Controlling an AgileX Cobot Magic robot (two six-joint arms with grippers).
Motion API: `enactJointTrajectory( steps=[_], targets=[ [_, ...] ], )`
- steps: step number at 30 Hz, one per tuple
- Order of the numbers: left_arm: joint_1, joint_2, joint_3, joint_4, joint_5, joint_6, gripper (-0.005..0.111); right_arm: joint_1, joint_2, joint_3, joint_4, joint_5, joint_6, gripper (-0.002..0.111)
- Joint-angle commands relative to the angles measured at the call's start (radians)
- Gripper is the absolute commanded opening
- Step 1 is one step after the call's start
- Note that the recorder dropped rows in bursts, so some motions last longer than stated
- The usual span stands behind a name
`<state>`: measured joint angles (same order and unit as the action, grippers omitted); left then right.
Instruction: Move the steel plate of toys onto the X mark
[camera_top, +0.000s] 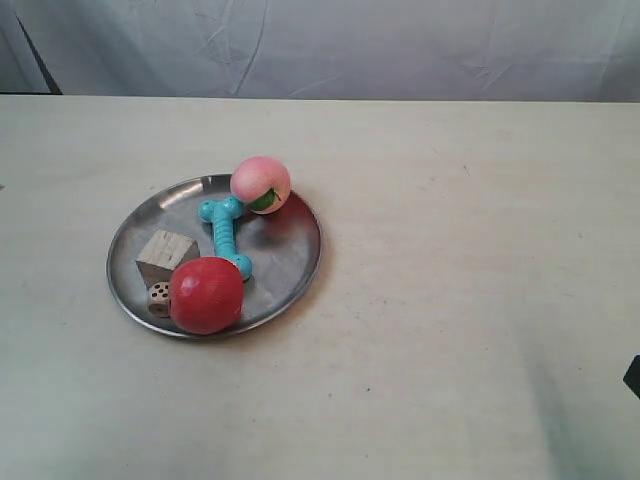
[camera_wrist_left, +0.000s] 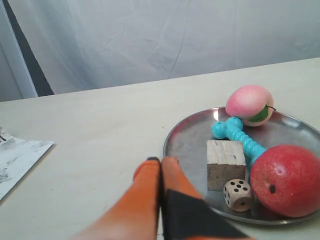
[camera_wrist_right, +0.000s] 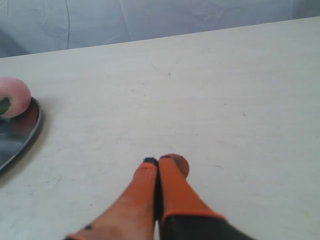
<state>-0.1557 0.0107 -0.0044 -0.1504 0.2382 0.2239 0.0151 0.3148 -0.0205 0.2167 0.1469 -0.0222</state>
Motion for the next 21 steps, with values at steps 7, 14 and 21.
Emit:
enactJointTrajectory(
  steps=[7, 14, 21],
  targets=[
    [-0.004, -0.011, 0.004, 0.01, -0.014, -0.007, 0.0, -0.004, -0.004, 0.006, 0.001, 0.001, -0.003, 0.0],
    [-0.004, -0.011, 0.004, 0.01, -0.014, -0.007, 0.0, -0.004, -0.004, 0.006, 0.001, -0.001, -0.003, 0.0],
    [-0.004, -0.011, 0.004, 0.01, -0.014, -0.007, 0.0, -0.004, -0.004, 0.006, 0.001, -0.001, -0.003, 0.0]
  ],
)
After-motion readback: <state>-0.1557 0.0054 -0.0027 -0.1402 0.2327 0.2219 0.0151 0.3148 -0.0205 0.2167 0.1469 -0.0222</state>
